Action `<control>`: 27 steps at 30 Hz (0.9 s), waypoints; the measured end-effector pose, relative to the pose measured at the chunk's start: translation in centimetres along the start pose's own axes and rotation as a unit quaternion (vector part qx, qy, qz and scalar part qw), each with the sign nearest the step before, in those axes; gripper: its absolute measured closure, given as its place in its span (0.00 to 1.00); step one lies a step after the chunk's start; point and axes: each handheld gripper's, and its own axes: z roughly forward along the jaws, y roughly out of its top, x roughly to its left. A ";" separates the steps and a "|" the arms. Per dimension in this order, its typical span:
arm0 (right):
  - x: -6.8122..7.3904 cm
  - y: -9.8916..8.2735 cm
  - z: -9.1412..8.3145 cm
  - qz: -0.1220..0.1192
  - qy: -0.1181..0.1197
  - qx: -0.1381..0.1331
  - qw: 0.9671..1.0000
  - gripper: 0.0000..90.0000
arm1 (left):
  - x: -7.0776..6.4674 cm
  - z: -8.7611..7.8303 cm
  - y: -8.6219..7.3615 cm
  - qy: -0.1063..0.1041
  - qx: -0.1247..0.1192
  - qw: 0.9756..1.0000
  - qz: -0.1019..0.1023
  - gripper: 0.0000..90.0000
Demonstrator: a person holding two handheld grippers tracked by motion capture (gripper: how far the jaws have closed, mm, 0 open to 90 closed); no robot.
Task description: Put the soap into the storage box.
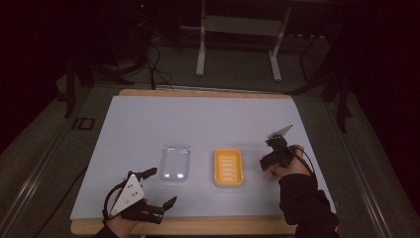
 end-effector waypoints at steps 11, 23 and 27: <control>2.9 1.1 -1.7 -0.008 0.011 -0.024 1.000 0.41 | -0.1 0.2 0.1 0.001 0.004 1.000 0.009 0.01; 6.7 2.0 -2.6 -0.025 0.034 -0.050 0.998 0.41 | -0.2 0.3 0.1 -0.006 0.006 1.000 0.011 0.01; 8.5 1.9 -2.3 -0.041 0.049 -0.053 0.997 0.41 | -0.2 0.3 0.1 -0.008 0.005 1.000 0.009 0.01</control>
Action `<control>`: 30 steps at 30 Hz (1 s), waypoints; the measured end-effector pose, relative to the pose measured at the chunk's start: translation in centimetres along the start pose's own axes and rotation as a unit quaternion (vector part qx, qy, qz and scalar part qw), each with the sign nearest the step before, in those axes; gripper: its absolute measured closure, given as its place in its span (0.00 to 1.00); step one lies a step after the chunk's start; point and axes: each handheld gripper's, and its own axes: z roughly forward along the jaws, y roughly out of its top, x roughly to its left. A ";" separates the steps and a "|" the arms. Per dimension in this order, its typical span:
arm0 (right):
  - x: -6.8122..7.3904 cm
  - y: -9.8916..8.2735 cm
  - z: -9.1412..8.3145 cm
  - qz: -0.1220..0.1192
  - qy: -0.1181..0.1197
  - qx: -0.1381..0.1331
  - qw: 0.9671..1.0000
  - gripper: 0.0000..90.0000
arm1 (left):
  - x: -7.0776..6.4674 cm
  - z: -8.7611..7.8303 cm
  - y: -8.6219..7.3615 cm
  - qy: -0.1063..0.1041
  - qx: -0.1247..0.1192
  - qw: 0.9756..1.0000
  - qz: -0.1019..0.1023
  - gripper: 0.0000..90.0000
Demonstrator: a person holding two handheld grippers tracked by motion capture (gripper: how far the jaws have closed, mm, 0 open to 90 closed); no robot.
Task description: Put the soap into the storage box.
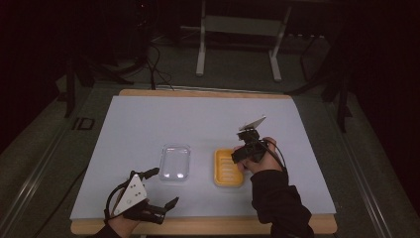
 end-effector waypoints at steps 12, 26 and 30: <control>2.5 -0.5 2.5 0.041 0.041 -0.020 0.998 0.41 | 0.0 0.0 0.0 -0.005 0.001 1.000 0.001 0.01; 2.9 -1.0 5.4 0.058 0.018 -0.011 0.998 0.41 | -0.1 -0.1 0.0 -0.009 -0.001 1.000 0.004 0.01; 2.8 -0.9 5.4 0.063 0.023 -0.017 0.998 0.36 | -0.1 -0.1 0.0 -0.010 -0.002 1.000 0.004 0.01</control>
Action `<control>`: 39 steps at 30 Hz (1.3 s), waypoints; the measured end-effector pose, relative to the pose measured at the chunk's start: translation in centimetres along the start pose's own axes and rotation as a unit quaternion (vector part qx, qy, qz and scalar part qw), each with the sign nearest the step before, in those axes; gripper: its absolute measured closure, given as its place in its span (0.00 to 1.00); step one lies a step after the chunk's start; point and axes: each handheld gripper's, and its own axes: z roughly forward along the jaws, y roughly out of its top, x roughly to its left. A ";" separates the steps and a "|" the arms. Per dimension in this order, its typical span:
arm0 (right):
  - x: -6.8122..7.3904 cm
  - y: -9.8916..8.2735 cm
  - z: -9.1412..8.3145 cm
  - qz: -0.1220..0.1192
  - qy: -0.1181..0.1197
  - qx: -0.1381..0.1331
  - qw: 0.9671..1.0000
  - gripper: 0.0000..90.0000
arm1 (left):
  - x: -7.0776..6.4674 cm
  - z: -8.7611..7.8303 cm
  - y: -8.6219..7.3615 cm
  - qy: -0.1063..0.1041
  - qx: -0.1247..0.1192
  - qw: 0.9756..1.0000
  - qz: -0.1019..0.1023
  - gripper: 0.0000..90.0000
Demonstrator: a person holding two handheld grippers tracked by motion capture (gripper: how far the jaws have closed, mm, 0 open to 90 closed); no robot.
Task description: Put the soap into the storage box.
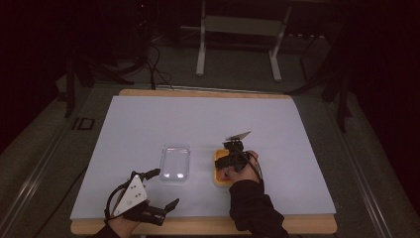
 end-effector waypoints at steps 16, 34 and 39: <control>-0.6 1.2 -2.6 -0.074 -0.001 -0.005 0.997 0.34 | 0.1 -0.2 -0.2 0.001 0.005 1.000 -0.006 0.01; -2.2 1.8 -4.6 -0.168 0.058 -0.015 0.984 0.15 | 0.1 -1.2 -0.7 0.016 0.005 1.000 -0.018 0.01; -3.2 1.4 -4.9 -0.194 0.050 -0.031 0.979 0.15 | 0.1 -1.3 -0.8 0.014 0.006 1.000 -0.017 0.01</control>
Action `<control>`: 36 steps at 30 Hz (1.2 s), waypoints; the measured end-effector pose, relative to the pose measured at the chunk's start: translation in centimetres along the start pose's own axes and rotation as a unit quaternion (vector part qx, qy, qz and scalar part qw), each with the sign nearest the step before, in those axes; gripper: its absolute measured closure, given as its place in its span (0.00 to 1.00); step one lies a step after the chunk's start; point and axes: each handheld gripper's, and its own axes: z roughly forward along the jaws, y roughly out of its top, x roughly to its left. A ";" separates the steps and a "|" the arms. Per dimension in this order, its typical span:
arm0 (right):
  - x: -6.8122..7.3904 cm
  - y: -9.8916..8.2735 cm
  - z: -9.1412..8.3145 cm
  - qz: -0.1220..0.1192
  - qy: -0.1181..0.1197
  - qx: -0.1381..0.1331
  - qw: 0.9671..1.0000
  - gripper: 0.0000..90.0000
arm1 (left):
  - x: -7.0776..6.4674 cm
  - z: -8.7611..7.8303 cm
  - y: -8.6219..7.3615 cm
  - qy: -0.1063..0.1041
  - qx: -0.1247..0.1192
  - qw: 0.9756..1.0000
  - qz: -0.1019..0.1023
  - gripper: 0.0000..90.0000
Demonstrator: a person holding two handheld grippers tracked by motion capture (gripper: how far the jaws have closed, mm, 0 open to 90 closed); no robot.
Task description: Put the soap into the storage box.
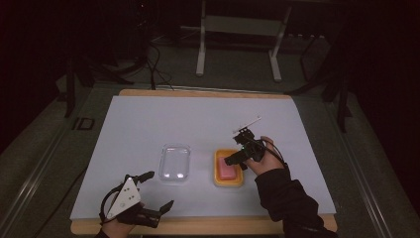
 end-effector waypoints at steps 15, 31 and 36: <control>-3.8 -4.2 -2.2 -0.005 -0.005 -0.040 0.999 0.15 | 0.0 -0.2 -0.2 0.003 0.005 1.000 -0.002 0.01; -6.2 -8.7 -2.6 0.012 -0.001 -0.053 0.999 0.14 | 0.0 -0.2 -0.2 0.004 0.007 1.000 -0.003 0.01; -6.5 -9.9 -2.6 0.004 -0.001 -0.051 0.999 0.14 | 0.0 -0.2 -0.2 0.004 0.008 1.000 -0.002 0.01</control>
